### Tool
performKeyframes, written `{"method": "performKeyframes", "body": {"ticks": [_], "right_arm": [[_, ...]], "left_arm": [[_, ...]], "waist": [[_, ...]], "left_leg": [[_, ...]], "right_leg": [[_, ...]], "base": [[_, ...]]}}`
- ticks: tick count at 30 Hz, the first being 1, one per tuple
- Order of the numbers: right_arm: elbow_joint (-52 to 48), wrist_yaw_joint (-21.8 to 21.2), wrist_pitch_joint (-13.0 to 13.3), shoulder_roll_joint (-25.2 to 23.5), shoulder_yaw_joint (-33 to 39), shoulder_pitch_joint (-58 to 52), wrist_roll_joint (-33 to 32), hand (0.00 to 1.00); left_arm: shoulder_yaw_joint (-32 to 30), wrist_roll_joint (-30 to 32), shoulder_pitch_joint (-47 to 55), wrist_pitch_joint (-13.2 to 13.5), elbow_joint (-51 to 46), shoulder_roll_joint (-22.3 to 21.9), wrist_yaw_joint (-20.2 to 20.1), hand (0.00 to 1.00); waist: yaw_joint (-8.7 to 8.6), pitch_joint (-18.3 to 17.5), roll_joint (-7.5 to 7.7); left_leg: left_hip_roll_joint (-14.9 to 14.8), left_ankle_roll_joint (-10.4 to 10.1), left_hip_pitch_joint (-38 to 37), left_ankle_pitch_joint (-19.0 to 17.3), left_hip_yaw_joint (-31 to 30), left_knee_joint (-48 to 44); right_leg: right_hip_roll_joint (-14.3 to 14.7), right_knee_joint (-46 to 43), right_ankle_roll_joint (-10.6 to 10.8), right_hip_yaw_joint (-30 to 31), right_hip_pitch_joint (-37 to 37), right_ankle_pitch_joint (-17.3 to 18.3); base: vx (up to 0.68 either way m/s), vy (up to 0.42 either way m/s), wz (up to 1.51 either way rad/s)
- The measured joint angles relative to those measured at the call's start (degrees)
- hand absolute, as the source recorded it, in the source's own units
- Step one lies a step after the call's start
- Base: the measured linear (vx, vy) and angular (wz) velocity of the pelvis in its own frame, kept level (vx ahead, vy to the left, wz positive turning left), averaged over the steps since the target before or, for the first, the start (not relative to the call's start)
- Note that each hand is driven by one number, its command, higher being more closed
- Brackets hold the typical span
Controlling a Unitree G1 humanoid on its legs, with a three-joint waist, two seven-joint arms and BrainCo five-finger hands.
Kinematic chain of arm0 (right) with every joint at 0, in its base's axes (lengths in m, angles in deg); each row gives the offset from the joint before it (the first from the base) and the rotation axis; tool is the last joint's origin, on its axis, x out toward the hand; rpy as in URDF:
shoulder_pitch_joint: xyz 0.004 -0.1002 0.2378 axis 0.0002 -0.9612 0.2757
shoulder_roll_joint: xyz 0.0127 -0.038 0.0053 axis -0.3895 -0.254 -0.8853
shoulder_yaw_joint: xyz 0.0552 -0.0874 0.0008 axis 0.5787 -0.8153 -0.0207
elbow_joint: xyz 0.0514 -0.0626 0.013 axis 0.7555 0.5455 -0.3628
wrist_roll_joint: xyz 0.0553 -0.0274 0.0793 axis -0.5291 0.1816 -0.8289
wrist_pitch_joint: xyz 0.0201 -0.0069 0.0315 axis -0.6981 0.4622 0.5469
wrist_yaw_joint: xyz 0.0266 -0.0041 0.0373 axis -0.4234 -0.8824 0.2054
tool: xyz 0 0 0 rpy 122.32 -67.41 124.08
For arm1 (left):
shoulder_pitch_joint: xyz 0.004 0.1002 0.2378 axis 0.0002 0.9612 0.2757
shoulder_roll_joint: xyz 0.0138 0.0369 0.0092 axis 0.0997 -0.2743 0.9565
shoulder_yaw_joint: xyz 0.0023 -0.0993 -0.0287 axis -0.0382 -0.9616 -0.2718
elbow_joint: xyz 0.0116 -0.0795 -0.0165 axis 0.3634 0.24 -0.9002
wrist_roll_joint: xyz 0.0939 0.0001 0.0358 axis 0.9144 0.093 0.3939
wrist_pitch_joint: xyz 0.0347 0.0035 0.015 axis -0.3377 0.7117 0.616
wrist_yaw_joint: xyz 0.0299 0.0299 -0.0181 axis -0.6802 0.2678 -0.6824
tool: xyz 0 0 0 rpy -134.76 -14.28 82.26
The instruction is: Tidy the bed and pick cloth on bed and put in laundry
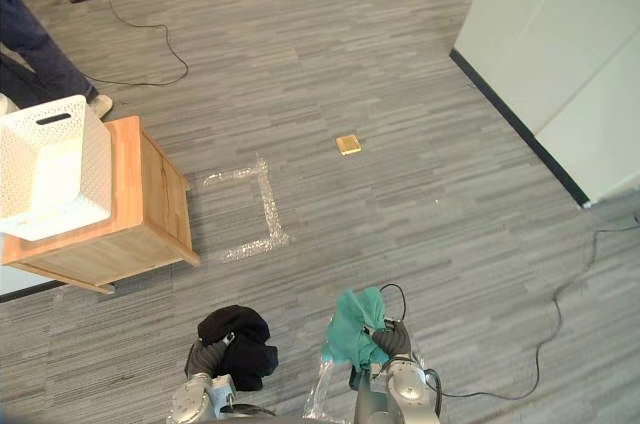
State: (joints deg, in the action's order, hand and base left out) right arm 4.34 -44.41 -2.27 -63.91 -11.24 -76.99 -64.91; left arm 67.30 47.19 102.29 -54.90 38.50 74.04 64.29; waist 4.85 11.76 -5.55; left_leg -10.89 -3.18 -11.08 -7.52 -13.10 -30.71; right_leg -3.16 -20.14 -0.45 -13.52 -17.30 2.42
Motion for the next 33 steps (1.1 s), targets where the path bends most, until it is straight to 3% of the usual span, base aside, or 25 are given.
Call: {"method": "performKeyframes", "body": {"ticks": [1,3,5,7,10,12,13,14,15,16,17,18,19,20,22,24,25,26,27,28,30,32,33], "right_arm": [[0.0,-0.1,0.0,-0.1,-0.9,0.0,0.0,1.0],[-0.2,0.0,0.2,-0.3,-1.5,0.4,-0.4,1.0],[-0.1,0.2,0.2,-0.4,-1.9,1.3,-0.7,1.0],[-0.1,0.2,0.2,-0.4,-2.0,2.5,-0.7,1.0],[0.2,0.2,0.1,-0.4,-2.4,2.5,-0.7,1.0],[0.2,0.2,0.1,-0.2,-2.3,2.1,-0.6,1.0],[1.2,0.3,-0.3,-0.2,-2.3,2.3,-0.5,1.0],[1.0,0.3,-0.4,-0.5,-2.3,2.1,-0.5,1.0],[0.0,0.3,-0.4,-0.8,-2.6,1.3,-0.4,1.0],[0.1,0.3,-0.4,-0.9,-2.5,1.9,-0.4,1.0],[0.2,0.4,-0.5,-1.2,-2.6,2.3,-0.4,1.0],[1.0,0.4,-0.5,-0.4,-2.4,3.1,0.0,1.0],[1.1,0.5,-0.6,-0.5,-2.4,3.7,0.0,1.0],[0.3,0.2,-0.4,-0.4,-2.7,4.1,0.1,1.0],[0.3,0.2,-0.4,-0.7,-2.7,4.1,0.1,1.0],[0.4,0.2,-0.4,-1.0,-2.6,3.8,0.1,1.0],[0.4,0.2,-0.4,-1.1,-2.6,3.1,0.2,1.0],[0.4,0.2,-0.4,-1.4,-2.6,2.4,0.2,1.0],[0.3,0.2,-0.4,-1.9,-2.5,1.5,0.3,1.0],[0.2,0.3,-0.4,-2.4,-2.5,0.6,0.3,1.0],[-0.1,0.2,-0.4,-2.8,-2.6,0.2,0.3,1.0],[-1.4,0.3,-0.4,-3.0,-2.6,-0.2,0.3,1.0],[-1.9,0.3,-0.4,-3.0,-2.5,-0.3,0.3,1.0]], "left_arm": [[0.0,-0.2,0.0,0.0,0.0,0.0,-0.5,1.0],[0.2,-0.4,-0.4,0.0,-0.2,0.0,-0.8,1.0],[0.2,-0.5,-0.5,0.0,-1.0,0.0,-1.1,1.0],[0.2,-0.6,-0.6,0.0,-2.6,0.0,-1.3,1.0],[0.2,-0.6,-0.6,0.0,-3.6,0.1,-2.0,1.0],[0.2,-0.5,-0.6,0.0,-3.6,-0.1,-2.1,1.0],[0.2,-0.5,-1.2,-0.1,-3.4,-0.4,-2.2,1.0],[-0.1,-0.4,-1.2,-0.1,-3.6,-0.4,-2.1,1.0],[-0.5,-0.3,-1.4,-0.2,-4.1,-0.3,-2.1,1.0],[-1.0,-0.3,-1.3,-0.2,-5.0,-0.2,-2.1,1.0],[-0.9,-0.3,-1.2,-0.3,-5.5,-0.8,-2.1,1.0],[-0.5,-0.2,-1.5,-0.6,-5.4,-0.3,-2.1,1.0],[-0.8,-0.1,-1.7,-0.8,-5.5,-0.2,-2.0,1.0],[-1.9,0.1,-1.6,-1.0,-5.8,-0.6,-1.7,1.0],[-2.3,0.2,-1.1,-1.2,-5.8,-0.8,-1.6,1.0],[-2.3,0.7,-0.5,-1.5,-5.9,-0.4,-1.5,1.0],[-2.2,0.8,-0.3,-1.6,-6.0,0.1,-1.5,1.0],[-2.0,1.0,-0.2,-1.8,-6.2,0.6,-1.5,1.0],[-1.7,1.9,-0.1,-2.1,-6.3,1.6,-1.4,1.0],[-1.6,2.4,0.2,-2.1,-6.3,2.6,-1.2,1.0],[-1.8,2.5,0.3,-2.1,-6.5,3.3,-0.4,1.0],[-1.6,2.8,0.3,-2.1,-6.6,3.2,-0.4,1.0],[-1.4,3.0,0.3,-2.1,-6.6,3.1,-0.4,1.0]], "waist": [[0.23,0.1,0.08],[1.24,0.8,-0.13],[2.4,1.9,0.89],[2.59,2.3,1.09],[2.6,2.8,1.5],[2.22,2.9,1.56],[2.6,3.4,2.76],[2.58,3.3,3.95],[2.4,3.3,4.75],[2.81,3.7,4.94],[2.68,4.0,5.47],[3.2,3.3,4.21],[3.18,3.2,4.99],[4.22,3.0,5.33],[4.25,2.8,5.53],[3.99,2.5,5.77],[3.65,2.0,6.31],[2.72,1.7,7.09],[1.1,1.2,7.94],[0.48,1.1,7.53],[-0.65,1.0,7.39],[-1.48,1.1,6.92],[-1.64,1.2,6.57]], "left_leg": [[-1.0,-0.9,4.9,8.7,1.4,-9.2],[-4.2,0.3,12.0,4.5,7.2,-24.4],[-3.7,-0.3,19.0,-2.5,13.9,-32.0],[-1.9,-0.6,24.0,-6.0,16.5,-29.6],[-0.3,0.1,28.0,-9.1,22.8,-14.5],[0.9,0.8,27.8,-6.2,28.6,0.8],[2.8,5.6,25.1,-3.7,32.2,4.9],[4.4,5.7,24.2,-2.6,32.9,6.7],[3.5,6.1,26.9,-1.7,36.6,-0.8],[2.6,6.0,29.0,-3.6,38.1,-4.7],[2.8,5.7,29.2,-4.3,38.1,-2.6],[3.2,10.2,27.7,-1.5,38.5,4.0],[4.0,9.9,27.3,-1.9,39.1,4.6],[5.2,10.4,25.6,-2.5,39.4,6.5],[6.6,10.3,22.6,-2.8,39.2,9.5],[8.4,10.1,18.2,-3.0,38.3,14.1],[10.1,9.4,15.5,-3.6,36.4,16.6],[11.5,9.8,13.8,-3.8,34.4,17.8],[12.7,10.4,11.8,-4.0,31.8,18.3],[13.2,10.4,9.8,-4.2,29.1,19.2],[13.1,10.5,7.1,-4.2,24.5,20.7],[12.6,10.4,5.6,-4.2,19.4,21.7],[12.3,10.0,5.2,-4.4,18.0,21.7]], "right_leg": [[1.4,3.5,-0.8,-0.9,3.9,0.6],[3.6,8.4,-2.1,-1.7,9.8,1.3],[4.7,12.2,-3.5,-1.7,16.0,2.7],[4.8,14.4,-3.3,-1.7,19.3,3.4],[3.9,16.9,-1.6,-2.2,22.9,4.6],[2.5,16.4,0.9,-3.5,24.5,6.2],[0.5,15.8,2.6,-3.6,25.8,7.5],[-0.5,16.1,3.2,-3.7,26.0,7.6],[-1.8,20.3,4.1,-4.8,29.5,5.0],[-2.2,20.6,4.5,-4.7,30.7,4.8],[-2.7,20.8,4.6,-4.8,31.8,5.4],[-2.0,21.4,5.6,-4.9,34.0,6.4],[-2.7,21.4,5.8,-5.1,34.1,6.0],[-3.6,20.4,8.1,-5.2,34.1,3.9],[-4.9,15.3,8.8,-4.8,33.2,3.0],[-7.4,1.7,10.1,-4.4,29.1,2.3],[-10.1,-10.8,12.4,-3.7,24.5,-0.3],[-12.1,-20.5,12.7,-2.3,20.6,-2.4],[-13.7,-31.6,12.0,-1.6,16.6,-1.9],[-14.0,-36.6,9.5,-2.1,13.7,0.4],[-13.7,-37.0,5.6,-4.4,10.0,4.4],[-12.3,-30.6,3.6,-5.0,5.2,7.6],[-11.8,-27.3,3.6,-4.8,4.2,8.2]], "base": [[0.51,-0.253,0.34],[0.46,-0.207,0.09],[0.39,-0.142,-0.04],[0.34,-0.047,0.05],[0.34,0.085,0.11],[0.41,0.195,0.33],[0.4,0.185,0.31],[0.48,0.227,0.73],[0.36,0.179,0.7],[0.33,0.193,0.67],[0.28,0.181,0.34],[0.29,0.167,0.33],[0.35,0.183,0.26],[0.29,0.149,0.09],[0.28,0.18,0.09],[0.26,0.188,0.24],[0.3,0.186,0.55],[0.38,0.178,1.11],[0.43,0.126,1.37],[0.38,0.077,1.32],[0.4,0.02,1.23],[0.34,-0.046,1.36],[0.29,-0.104,1.26]]}}
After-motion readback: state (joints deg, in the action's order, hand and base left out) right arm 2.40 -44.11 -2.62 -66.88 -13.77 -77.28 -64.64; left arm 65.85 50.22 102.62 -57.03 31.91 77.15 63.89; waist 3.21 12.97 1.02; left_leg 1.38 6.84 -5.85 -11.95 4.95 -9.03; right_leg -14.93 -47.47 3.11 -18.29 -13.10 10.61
